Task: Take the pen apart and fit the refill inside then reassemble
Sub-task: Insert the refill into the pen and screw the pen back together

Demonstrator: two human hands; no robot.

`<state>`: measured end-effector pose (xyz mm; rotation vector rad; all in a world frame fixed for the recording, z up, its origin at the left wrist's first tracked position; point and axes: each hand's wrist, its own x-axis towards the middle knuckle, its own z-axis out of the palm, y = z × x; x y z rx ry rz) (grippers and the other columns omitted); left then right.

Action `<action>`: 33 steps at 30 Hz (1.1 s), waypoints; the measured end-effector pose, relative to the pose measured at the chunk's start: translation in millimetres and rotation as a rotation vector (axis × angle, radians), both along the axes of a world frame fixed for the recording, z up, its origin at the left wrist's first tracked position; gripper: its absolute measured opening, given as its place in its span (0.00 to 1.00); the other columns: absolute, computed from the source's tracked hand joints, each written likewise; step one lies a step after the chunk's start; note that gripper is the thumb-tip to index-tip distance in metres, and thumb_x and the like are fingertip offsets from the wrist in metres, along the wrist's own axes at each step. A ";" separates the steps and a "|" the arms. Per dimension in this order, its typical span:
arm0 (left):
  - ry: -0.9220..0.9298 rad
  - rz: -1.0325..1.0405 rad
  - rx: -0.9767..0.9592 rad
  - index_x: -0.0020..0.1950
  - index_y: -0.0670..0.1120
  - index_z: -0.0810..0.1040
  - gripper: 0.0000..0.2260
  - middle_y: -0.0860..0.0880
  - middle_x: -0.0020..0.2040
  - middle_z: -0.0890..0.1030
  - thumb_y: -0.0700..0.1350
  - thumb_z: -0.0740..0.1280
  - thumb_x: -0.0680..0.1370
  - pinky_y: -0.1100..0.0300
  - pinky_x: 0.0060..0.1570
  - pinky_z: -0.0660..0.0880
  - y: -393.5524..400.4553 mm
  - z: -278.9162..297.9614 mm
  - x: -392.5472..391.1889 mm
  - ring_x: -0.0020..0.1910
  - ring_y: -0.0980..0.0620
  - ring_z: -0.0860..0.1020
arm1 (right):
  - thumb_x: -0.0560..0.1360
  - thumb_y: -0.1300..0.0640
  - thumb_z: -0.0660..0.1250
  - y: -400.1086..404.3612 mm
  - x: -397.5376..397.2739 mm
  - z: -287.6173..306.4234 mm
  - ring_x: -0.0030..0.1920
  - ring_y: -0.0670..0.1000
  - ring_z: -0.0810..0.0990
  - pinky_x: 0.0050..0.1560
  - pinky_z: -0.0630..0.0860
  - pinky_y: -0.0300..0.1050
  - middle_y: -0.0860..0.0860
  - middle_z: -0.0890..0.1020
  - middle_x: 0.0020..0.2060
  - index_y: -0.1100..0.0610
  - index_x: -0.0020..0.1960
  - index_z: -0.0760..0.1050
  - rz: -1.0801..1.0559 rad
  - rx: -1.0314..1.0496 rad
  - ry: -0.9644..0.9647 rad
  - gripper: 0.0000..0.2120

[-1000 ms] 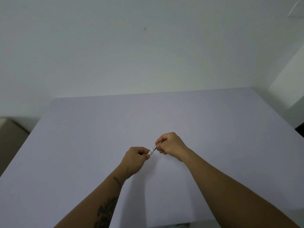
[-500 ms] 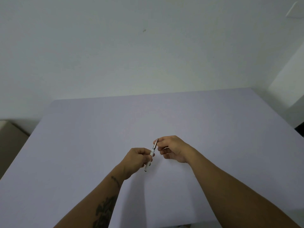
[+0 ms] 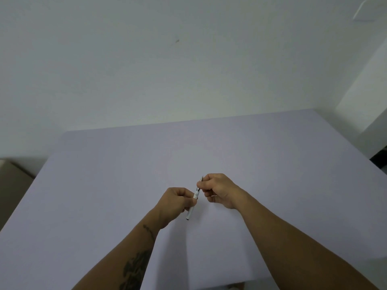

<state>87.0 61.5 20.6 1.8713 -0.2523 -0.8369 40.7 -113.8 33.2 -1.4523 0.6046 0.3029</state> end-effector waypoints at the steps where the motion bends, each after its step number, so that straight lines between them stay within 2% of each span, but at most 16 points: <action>1: -0.007 0.001 0.003 0.41 0.43 0.84 0.03 0.49 0.34 0.81 0.37 0.71 0.74 0.61 0.38 0.74 0.3 0.7 -0.8 0.34 0.52 0.76 | 0.74 0.63 0.71 -0.9 -0.2 0.8 0.31 0.49 0.72 0.34 0.73 0.42 0.52 0.76 0.33 0.59 0.43 0.79 0.011 0.001 0.003 0.02; 2: -0.012 0.002 0.006 0.40 0.43 0.84 0.04 0.50 0.33 0.80 0.37 0.71 0.74 0.61 0.38 0.74 0.5 1.4 -1.4 0.34 0.53 0.76 | 0.74 0.62 0.71 -1.7 -0.5 3.0 0.31 0.49 0.72 0.34 0.73 0.42 0.52 0.75 0.33 0.60 0.45 0.80 0.013 0.016 0.001 0.01; 5: -0.021 0.013 0.012 0.40 0.43 0.83 0.04 0.50 0.34 0.80 0.38 0.71 0.74 0.63 0.36 0.73 1.9 2.3 -2.5 0.34 0.53 0.76 | 0.75 0.63 0.69 -8.6 2.7 5.9 0.32 0.49 0.73 0.35 0.74 0.42 0.51 0.75 0.32 0.62 0.52 0.83 -0.014 0.065 -0.005 0.08; 10: -0.026 0.017 0.021 0.40 0.42 0.83 0.02 0.50 0.33 0.81 0.38 0.72 0.73 0.64 0.35 0.73 4.7 1.1 -4.5 0.33 0.54 0.76 | 0.75 0.65 0.69 -7.7 3.1 7.0 0.32 0.48 0.74 0.35 0.76 0.41 0.50 0.78 0.30 0.63 0.48 0.84 0.009 0.022 0.008 0.06; 14: -0.040 0.019 0.025 0.41 0.42 0.84 0.02 0.51 0.33 0.81 0.38 0.72 0.73 0.63 0.37 0.73 6.5 0.0 -6.0 0.33 0.54 0.77 | 0.75 0.62 0.71 -2.2 2.3 3.7 0.33 0.49 0.75 0.35 0.77 0.41 0.52 0.78 0.33 0.61 0.46 0.83 0.005 0.009 0.014 0.03; 18: -0.053 0.033 0.014 0.38 0.44 0.83 0.04 0.50 0.33 0.81 0.38 0.72 0.73 0.62 0.37 0.73 6.6 0.4 -6.5 0.34 0.53 0.77 | 0.76 0.60 0.71 0.9 2.8 1.3 0.34 0.49 0.79 0.37 0.78 0.42 0.54 0.82 0.37 0.61 0.45 0.82 -0.011 0.002 -0.009 0.04; 26: -0.066 0.027 0.006 0.39 0.43 0.83 0.04 0.48 0.35 0.81 0.38 0.71 0.74 0.61 0.38 0.73 3.8 3.7 -6.9 0.35 0.52 0.77 | 0.75 0.56 0.69 8.8 9.9 6.3 0.32 0.49 0.75 0.31 0.73 0.39 0.53 0.80 0.34 0.58 0.41 0.77 0.069 -0.274 -0.046 0.06; 31: -0.061 0.040 0.003 0.38 0.44 0.83 0.05 0.49 0.34 0.80 0.37 0.71 0.73 0.62 0.37 0.72 6.8 4.4 -3.5 0.34 0.52 0.76 | 0.74 0.58 0.70 0.4 11.2 15.3 0.34 0.49 0.79 0.34 0.77 0.40 0.53 0.82 0.35 0.60 0.49 0.82 0.062 -0.128 -0.047 0.07; 33: -0.065 0.041 0.003 0.38 0.44 0.82 0.05 0.50 0.33 0.80 0.37 0.72 0.73 0.62 0.37 0.72 8.0 4.2 -2.1 0.33 0.53 0.76 | 0.74 0.60 0.70 -1.9 11.8 16.4 0.34 0.49 0.80 0.35 0.77 0.40 0.53 0.83 0.34 0.61 0.48 0.83 0.066 -0.108 -0.051 0.06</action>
